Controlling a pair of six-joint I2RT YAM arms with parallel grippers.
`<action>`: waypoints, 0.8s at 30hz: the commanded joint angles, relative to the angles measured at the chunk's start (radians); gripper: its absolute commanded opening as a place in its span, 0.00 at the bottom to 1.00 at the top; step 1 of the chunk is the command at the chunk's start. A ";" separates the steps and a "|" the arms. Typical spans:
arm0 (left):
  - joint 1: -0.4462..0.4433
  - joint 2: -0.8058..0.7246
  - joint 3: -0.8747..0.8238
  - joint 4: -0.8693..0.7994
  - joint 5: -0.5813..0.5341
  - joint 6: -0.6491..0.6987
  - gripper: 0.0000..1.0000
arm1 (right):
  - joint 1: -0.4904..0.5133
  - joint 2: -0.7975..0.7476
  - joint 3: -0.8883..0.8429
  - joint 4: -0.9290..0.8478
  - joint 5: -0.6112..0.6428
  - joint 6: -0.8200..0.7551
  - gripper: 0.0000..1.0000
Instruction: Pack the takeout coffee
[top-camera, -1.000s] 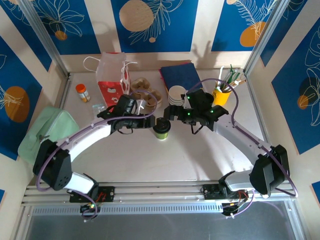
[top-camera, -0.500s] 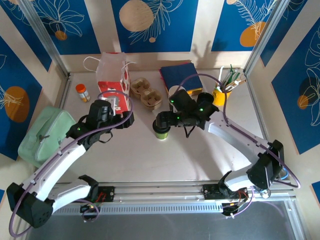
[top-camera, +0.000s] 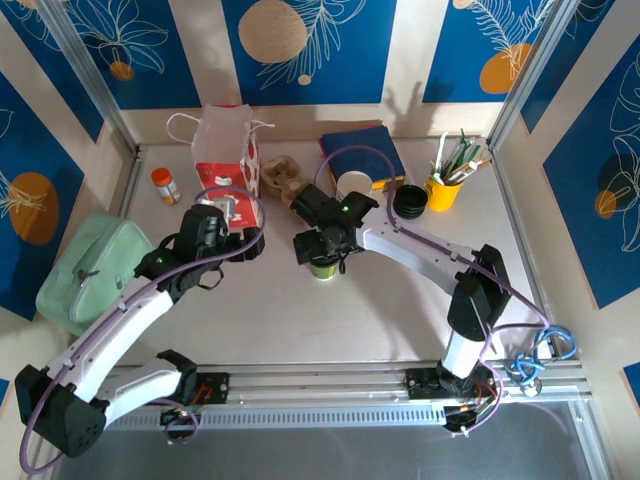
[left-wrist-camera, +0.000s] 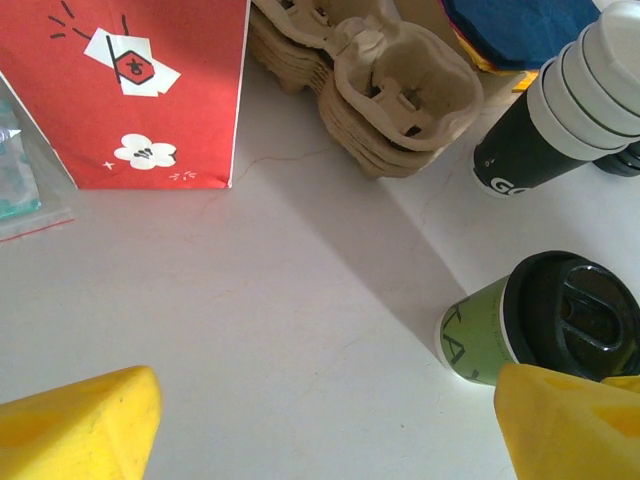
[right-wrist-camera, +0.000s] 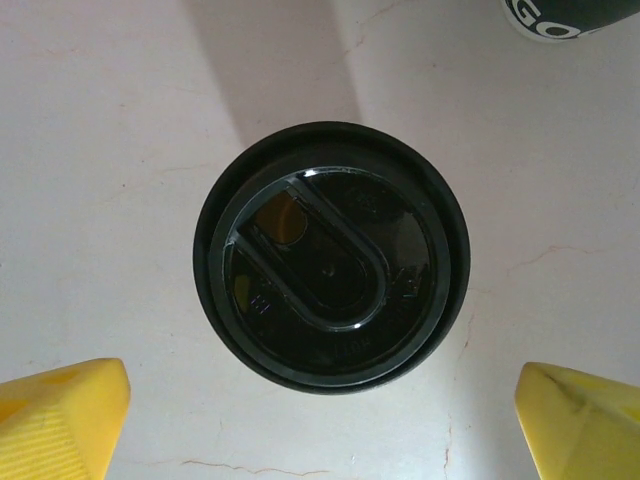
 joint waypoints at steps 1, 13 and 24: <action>0.011 -0.026 -0.012 -0.008 -0.009 0.012 0.86 | -0.003 0.023 0.052 -0.038 -0.003 0.021 1.00; 0.012 -0.025 -0.020 -0.008 0.000 0.009 0.86 | -0.019 0.095 0.099 -0.061 -0.025 0.027 0.96; 0.012 -0.025 -0.026 -0.001 0.009 0.006 0.87 | -0.023 0.142 0.136 -0.093 -0.001 0.032 0.86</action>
